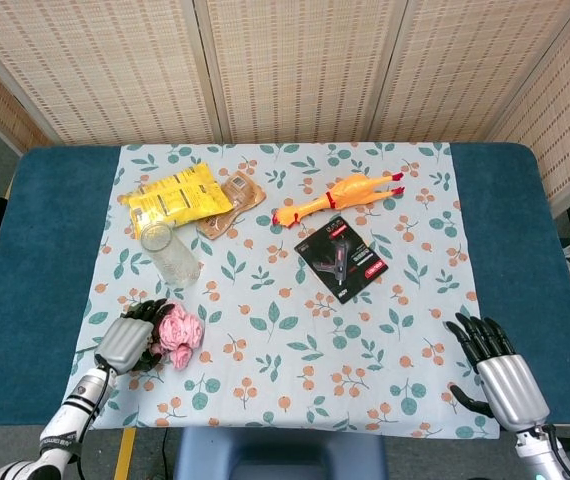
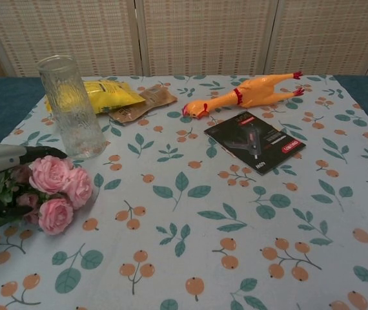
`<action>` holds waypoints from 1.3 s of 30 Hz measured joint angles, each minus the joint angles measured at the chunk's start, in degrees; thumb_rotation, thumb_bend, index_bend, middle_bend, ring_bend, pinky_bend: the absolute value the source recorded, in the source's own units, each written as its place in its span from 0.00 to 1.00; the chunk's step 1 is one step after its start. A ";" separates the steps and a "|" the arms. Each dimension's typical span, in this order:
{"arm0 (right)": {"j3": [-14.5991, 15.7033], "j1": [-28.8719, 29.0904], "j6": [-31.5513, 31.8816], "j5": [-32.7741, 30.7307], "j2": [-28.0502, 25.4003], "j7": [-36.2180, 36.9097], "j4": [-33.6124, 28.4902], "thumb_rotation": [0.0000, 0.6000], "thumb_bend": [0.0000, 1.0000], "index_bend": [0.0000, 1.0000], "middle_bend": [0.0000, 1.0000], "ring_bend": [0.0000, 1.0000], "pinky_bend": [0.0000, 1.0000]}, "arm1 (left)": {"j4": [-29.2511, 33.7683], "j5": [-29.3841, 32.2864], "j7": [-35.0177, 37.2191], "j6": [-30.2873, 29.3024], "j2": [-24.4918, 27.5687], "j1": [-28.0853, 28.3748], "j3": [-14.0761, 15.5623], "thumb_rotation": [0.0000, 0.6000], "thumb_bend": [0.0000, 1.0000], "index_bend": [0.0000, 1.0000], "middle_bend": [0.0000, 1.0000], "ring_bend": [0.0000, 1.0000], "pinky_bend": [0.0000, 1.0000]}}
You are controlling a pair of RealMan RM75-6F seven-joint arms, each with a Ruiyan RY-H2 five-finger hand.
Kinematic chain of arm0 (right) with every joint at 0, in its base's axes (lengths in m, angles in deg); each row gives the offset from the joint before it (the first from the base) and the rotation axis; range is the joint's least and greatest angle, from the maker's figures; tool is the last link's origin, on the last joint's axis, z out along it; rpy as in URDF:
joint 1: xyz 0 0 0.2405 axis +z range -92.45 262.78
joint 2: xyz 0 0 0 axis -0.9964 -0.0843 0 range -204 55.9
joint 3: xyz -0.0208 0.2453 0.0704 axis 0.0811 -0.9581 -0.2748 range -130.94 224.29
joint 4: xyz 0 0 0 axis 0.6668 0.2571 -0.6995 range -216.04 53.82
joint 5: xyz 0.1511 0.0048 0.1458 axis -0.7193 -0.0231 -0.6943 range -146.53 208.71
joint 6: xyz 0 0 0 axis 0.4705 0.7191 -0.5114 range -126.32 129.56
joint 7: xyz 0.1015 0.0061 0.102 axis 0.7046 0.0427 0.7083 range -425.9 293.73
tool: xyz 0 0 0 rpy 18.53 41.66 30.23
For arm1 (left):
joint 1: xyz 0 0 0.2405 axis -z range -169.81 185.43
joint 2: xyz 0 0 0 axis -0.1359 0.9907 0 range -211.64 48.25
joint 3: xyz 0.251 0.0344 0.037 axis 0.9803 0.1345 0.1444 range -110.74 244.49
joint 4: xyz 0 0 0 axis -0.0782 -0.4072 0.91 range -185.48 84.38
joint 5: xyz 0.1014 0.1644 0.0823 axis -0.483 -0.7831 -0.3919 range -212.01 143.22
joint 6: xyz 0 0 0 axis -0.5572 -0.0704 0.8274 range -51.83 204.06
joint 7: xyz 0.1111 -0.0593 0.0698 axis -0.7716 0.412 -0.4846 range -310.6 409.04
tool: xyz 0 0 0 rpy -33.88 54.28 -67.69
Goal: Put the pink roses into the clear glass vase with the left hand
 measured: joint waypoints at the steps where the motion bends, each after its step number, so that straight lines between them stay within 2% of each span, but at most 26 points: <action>1: 0.01 -0.03 0.09 0.07 -0.03 0.04 -0.02 1.00 0.16 0.00 0.00 0.00 0.00 | 0.09 1.04 -0.29 0.54 -0.23 0.62 -0.03 1.00 0.34 0.00 0.00 0.00 0.24; 6: -0.03 -0.11 0.25 0.08 -0.16 0.32 0.02 1.00 0.16 0.00 0.00 0.00 0.00 | -0.05 4.43 -3.43 1.33 -1.33 3.02 0.65 1.00 0.33 0.00 0.00 0.03 0.25; 11: -0.08 0.04 -0.14 -0.15 -0.19 0.36 0.02 1.00 0.16 0.00 0.00 0.00 0.00 | -0.61 5.75 -6.61 -0.67 -2.53 4.06 2.01 1.00 0.35 0.02 0.11 0.15 0.24; 14: -0.10 0.00 -0.07 -0.17 -0.24 0.36 -0.06 1.00 0.16 0.00 0.00 0.00 0.00 | -1.71 6.57 -6.80 -1.31 -3.49 4.45 2.54 1.00 0.38 0.12 0.22 0.24 0.24; 19: -0.14 -0.14 0.12 -0.26 -0.30 0.31 -0.11 1.00 0.16 0.00 0.00 0.00 0.00 | -3.99 5.13 -4.81 -2.45 -5.14 4.41 2.80 1.00 0.48 0.31 0.44 0.48 0.25; 23: -0.09 -0.14 -0.02 -0.28 -0.34 0.30 -0.19 1.00 0.16 0.00 0.00 0.00 0.00 | -5.75 2.15 -2.51 -3.84 -6.30 3.95 2.97 1.00 0.54 0.38 0.50 0.54 0.26; 27: -0.08 -0.17 -0.15 -0.57 -0.46 0.22 -0.34 1.00 0.16 0.00 0.00 0.00 0.00 | -7.10 -0.20 -0.65 -5.23 -7.10 3.34 3.05 1.00 0.62 0.49 0.59 0.62 0.28; 32: -0.21 -0.24 -0.18 -0.97 -0.71 0.16 -0.61 1.00 0.16 0.00 0.00 0.00 0.00 | -8.84 -7.24 5.59 -9.60 -7.44 1.66 3.17 1.00 0.64 0.56 0.63 0.65 0.30; 35: -0.22 -0.23 -0.29 -1.01 -0.69 0.01 -0.67 1.00 0.16 0.00 0.00 0.00 0.00 | -9.99 -12.77 12.41 -13.99 -7.31 0.22 3.05 1.00 0.64 0.58 0.63 0.66 0.30; 39: -0.19 -0.19 -0.64 -1.21 -0.62 -0.38 -0.74 1.00 0.16 0.00 0.00 0.00 0.00 | -12.38 -20.46 25.07 -22.56 -7.32 -1.82 2.25 1.00 0.64 0.58 0.63 0.66 0.30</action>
